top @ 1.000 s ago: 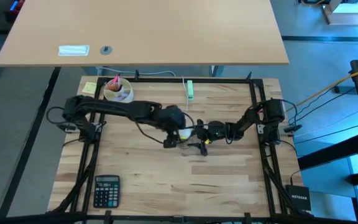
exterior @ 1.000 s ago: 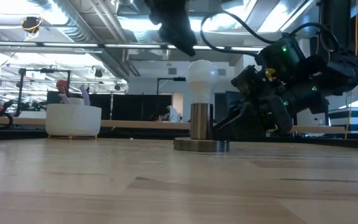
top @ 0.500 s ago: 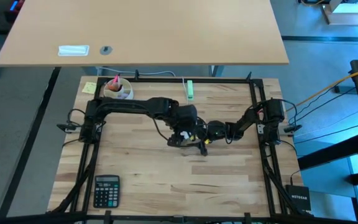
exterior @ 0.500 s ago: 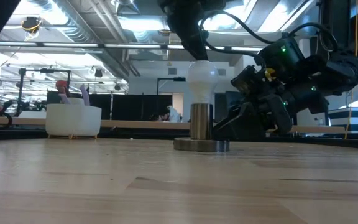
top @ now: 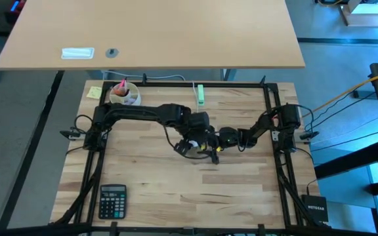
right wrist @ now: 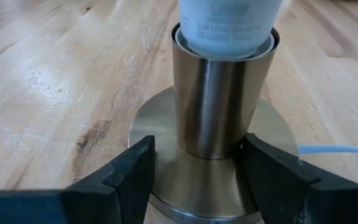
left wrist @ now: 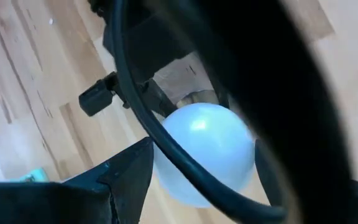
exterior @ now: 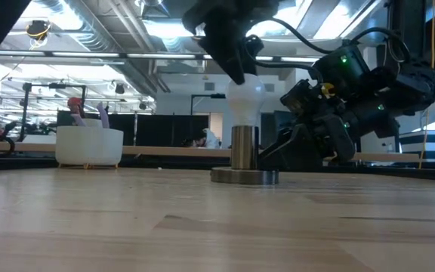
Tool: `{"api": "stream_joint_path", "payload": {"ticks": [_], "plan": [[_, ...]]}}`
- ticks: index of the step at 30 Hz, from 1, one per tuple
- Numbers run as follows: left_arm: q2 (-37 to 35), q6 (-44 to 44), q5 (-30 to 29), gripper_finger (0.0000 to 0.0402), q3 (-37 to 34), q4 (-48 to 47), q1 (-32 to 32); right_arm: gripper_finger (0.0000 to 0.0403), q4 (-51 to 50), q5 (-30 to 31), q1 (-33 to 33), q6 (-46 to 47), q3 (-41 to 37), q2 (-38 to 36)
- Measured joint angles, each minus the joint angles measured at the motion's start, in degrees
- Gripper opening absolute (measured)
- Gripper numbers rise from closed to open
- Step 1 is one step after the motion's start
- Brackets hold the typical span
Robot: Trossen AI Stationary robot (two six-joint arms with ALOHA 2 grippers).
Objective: Screw lightbulb
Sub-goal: Remove the lightbulb from the lamp
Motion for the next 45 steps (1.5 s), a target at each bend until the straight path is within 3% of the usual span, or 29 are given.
{"api": "stream_joint_path", "payload": {"ticks": [10, 17, 27, 40, 45], "plan": [[0.0, 6.8, 0.0, 0.0263, -1.2, 1.6, 0.2, 0.0233, 0.0, 0.0, 0.0, 0.1, 0.0, 0.0], [0.1, -2.8, -0.2, 0.0263, -0.9, 2.2, 0.7, 0.0233, 0.0, 0.0, 0.0, 0.1, 0.0, 0.0], [-0.3, -8.2, -0.6, 0.0263, -0.9, 1.9, 0.7, 0.0233, 0.0, 0.0, 0.0, 0.1, 0.0, 0.0], [-5.7, -12.6, -2.4, 0.0262, -1.1, -3.4, -0.5, 0.0233, 0.1, 0.0, 0.0, 0.0, 0.0, 0.0], [-9.2, -18.7, -3.4, 0.0262, -1.0, -3.9, -0.5, 0.0233, 0.1, 0.0, 0.0, 0.1, 0.0, 0.0]]}}
